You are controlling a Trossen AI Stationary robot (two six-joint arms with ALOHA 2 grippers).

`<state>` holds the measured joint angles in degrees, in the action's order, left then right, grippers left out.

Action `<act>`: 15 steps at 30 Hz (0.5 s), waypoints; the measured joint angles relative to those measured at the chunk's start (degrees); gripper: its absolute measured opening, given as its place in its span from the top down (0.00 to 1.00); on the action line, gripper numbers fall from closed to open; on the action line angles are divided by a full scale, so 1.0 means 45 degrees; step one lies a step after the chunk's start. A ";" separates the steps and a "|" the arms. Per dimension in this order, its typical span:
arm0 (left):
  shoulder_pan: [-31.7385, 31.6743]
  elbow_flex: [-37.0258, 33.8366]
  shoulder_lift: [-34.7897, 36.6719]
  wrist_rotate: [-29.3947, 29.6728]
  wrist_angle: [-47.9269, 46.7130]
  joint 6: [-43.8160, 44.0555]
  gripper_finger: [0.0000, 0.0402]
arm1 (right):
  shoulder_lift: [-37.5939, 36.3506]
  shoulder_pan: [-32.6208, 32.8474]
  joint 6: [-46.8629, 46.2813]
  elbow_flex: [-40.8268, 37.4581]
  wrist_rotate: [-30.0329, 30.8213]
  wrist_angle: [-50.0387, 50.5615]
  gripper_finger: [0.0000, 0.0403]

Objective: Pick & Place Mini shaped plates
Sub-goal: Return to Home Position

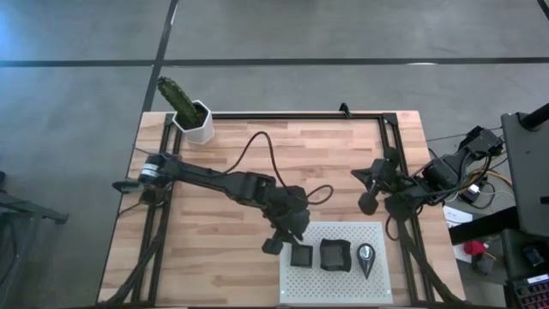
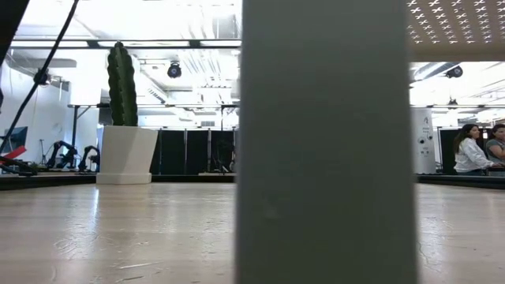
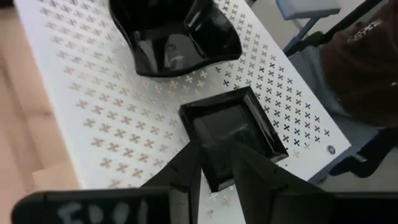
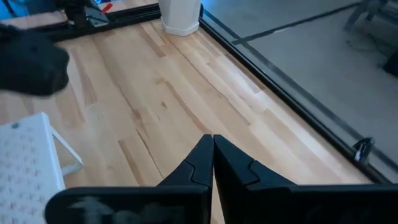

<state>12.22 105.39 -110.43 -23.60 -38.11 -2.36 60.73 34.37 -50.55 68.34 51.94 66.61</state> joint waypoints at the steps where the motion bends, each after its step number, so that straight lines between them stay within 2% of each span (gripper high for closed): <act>1: -0.0009 0.0202 0.0018 0.0154 -0.0236 -0.0171 0.79 | -0.0033 0.0042 0.0194 0.0000 0.0005 -0.0009 0.98; 4: -0.0013 0.0692 0.0249 0.1404 -0.0833 -0.0609 0.80 | -0.0079 0.0148 0.0730 0.0200 -0.0029 -0.0034 0.98; 7: -0.0013 0.0974 0.0607 0.2703 -0.1095 -0.1338 0.85 | -0.0145 0.0360 0.1628 0.0530 -0.0024 -0.0047 0.98; 11: -0.0068 0.0948 0.1262 0.3792 -0.1205 -0.2457 0.97 | -0.0262 0.0698 0.3073 0.0855 -0.0024 -0.0390 0.98; 15: -0.0165 0.0930 0.2049 0.4281 -0.1229 -0.2900 0.99 | -0.0639 0.1010 0.4162 0.0928 -0.0039 -0.0800 0.98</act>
<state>11.48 109.58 -101.21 -4.34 -43.64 -15.41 57.85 38.92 -31.82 72.51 51.77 63.01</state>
